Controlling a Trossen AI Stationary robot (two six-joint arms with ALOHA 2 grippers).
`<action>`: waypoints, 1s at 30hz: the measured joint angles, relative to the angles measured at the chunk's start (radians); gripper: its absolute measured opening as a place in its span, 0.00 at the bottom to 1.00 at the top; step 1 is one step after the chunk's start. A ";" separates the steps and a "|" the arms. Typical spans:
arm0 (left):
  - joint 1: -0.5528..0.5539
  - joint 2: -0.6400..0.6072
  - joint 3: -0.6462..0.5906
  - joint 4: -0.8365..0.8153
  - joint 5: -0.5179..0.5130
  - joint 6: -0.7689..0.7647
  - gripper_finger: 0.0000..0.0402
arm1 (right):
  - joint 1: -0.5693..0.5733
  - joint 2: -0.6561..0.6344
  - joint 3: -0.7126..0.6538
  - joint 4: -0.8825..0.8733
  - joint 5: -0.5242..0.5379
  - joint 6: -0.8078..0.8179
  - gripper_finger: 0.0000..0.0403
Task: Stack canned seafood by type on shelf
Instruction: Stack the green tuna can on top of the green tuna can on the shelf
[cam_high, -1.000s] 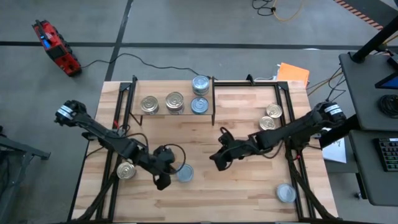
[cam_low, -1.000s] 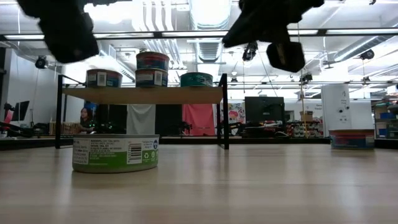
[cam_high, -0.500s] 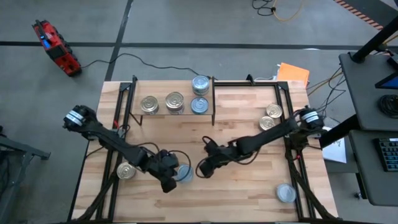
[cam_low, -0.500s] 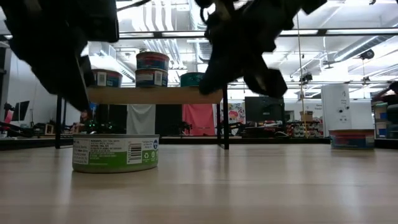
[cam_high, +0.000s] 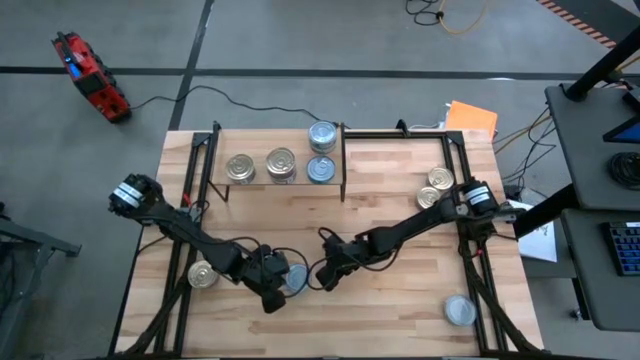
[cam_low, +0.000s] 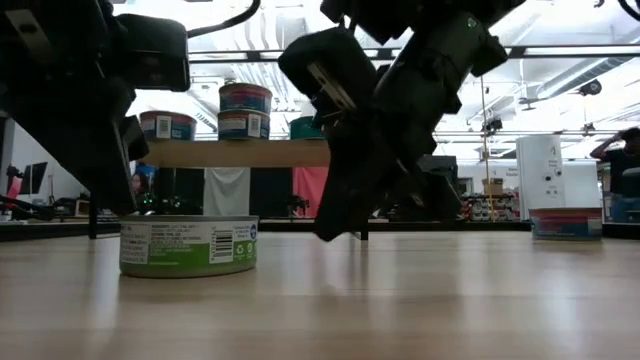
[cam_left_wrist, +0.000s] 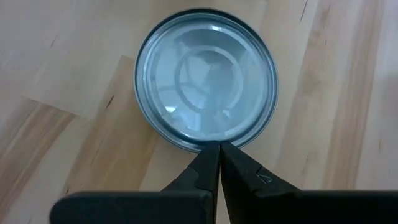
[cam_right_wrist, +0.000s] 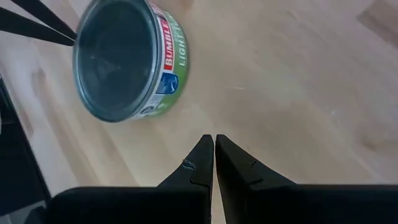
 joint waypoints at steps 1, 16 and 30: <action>0.000 0.001 0.000 0.003 -0.005 -0.002 0.00 | -0.001 0.003 0.000 0.001 0.000 -0.002 0.02; -0.001 0.040 0.000 0.061 -0.056 -0.029 0.00 | -0.010 0.052 -0.001 0.094 0.000 -0.061 0.02; -0.001 0.063 0.001 0.115 -0.084 -0.052 0.00 | -0.015 0.051 -0.001 0.162 -0.007 -0.079 0.02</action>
